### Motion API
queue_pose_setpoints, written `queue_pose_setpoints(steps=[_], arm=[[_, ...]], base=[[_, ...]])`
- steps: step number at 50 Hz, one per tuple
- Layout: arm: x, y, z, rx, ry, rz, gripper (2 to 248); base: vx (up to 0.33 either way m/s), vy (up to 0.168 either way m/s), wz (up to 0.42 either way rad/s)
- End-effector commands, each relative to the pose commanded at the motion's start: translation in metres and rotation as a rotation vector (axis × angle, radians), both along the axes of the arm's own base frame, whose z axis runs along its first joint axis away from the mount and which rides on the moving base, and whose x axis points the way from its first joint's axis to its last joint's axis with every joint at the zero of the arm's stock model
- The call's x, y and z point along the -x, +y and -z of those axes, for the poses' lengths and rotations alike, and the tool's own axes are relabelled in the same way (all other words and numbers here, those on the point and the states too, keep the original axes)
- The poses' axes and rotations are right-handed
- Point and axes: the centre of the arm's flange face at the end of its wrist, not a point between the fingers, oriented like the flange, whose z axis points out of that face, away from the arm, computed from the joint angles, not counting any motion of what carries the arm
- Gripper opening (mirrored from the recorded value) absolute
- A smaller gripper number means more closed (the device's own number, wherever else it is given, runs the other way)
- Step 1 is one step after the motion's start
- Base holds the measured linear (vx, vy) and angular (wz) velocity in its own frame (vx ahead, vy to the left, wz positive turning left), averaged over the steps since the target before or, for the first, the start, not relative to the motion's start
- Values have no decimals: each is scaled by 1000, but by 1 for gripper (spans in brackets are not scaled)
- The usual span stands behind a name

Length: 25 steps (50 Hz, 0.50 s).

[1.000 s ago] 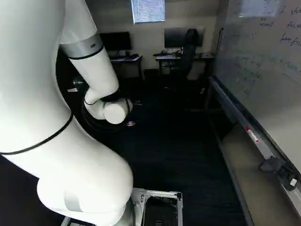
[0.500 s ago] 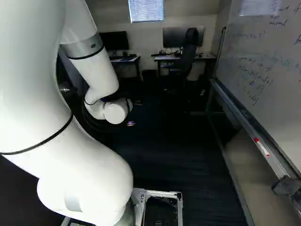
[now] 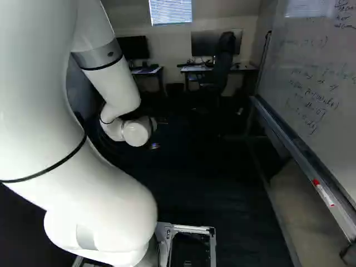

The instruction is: Open the door and move inside

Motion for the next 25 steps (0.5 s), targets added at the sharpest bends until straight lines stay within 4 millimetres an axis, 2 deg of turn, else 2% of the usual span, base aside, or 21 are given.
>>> queue_pose_setpoints(steps=[25], arm=[[0,0,0,0,0,0,247]], base=[[160,3,-12]])
